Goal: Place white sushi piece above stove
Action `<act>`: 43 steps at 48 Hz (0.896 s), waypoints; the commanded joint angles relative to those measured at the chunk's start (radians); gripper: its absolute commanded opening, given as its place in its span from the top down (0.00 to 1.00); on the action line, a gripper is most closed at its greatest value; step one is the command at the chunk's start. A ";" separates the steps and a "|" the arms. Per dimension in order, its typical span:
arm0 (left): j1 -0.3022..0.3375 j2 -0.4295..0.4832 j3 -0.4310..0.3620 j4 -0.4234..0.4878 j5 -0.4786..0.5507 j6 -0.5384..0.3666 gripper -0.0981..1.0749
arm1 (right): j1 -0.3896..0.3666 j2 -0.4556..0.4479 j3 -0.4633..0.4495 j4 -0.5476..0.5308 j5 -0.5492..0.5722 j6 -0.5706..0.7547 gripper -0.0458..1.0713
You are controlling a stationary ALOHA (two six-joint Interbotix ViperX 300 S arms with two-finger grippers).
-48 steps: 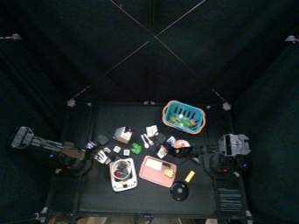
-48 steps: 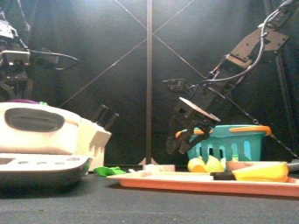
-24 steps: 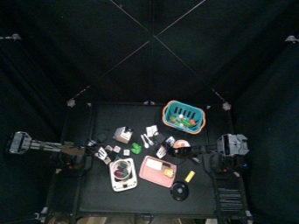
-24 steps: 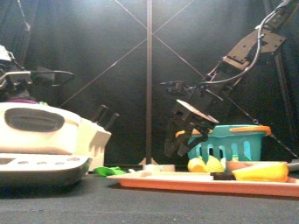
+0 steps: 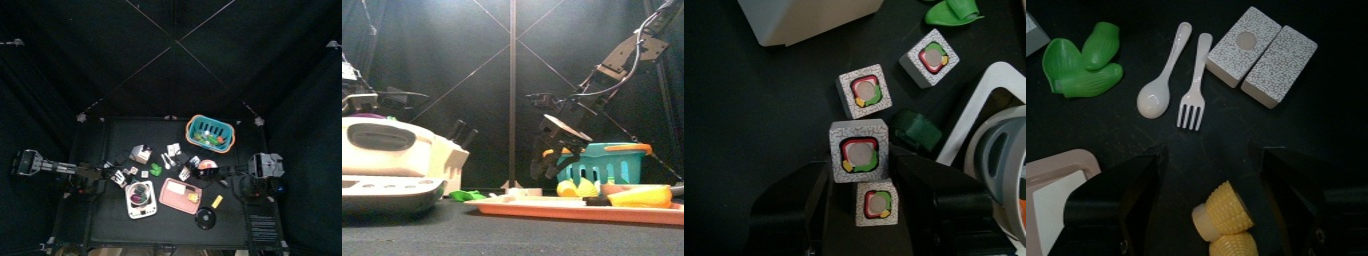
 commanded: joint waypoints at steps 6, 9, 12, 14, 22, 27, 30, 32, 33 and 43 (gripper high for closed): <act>0.006 0.021 -0.018 0.003 -0.018 0.000 0.22 | -0.003 -0.017 -0.017 -0.002 0.003 0.000 0.11; 0.006 0.021 -0.018 0.003 -0.018 0.000 0.19 | -0.003 -0.018 -0.017 -0.003 0.003 0.000 0.11; 0.006 0.020 -0.018 0.000 -0.018 0.000 0.17 | -0.003 -0.017 -0.017 -0.002 0.003 0.000 0.11; 0.006 0.021 -0.020 0.000 -0.020 0.000 0.15 | -0.003 -0.017 -0.015 -0.002 0.003 0.000 0.11; 0.006 0.020 -0.020 -0.005 -0.018 0.000 0.13 | -0.003 -0.017 -0.017 -0.002 0.003 0.000 0.11; 0.006 0.017 -0.025 -0.003 -0.018 0.000 0.13 | -0.003 -0.018 -0.017 -0.002 0.003 0.000 0.11; 0.006 0.014 -0.026 -0.005 -0.018 0.000 0.13 | -0.003 -0.018 -0.017 -0.002 0.003 0.000 0.11; 0.006 0.014 -0.026 -0.005 -0.018 0.000 0.13 | -0.003 -0.018 -0.015 -0.003 0.003 0.000 0.11; 0.006 0.014 -0.026 -0.005 -0.018 0.000 0.13 | -0.003 -0.017 -0.015 -0.002 0.003 0.000 0.11; 0.005 0.011 -0.028 -0.003 -0.020 0.002 0.13 | -0.002 -0.018 -0.014 -0.002 0.003 0.000 0.11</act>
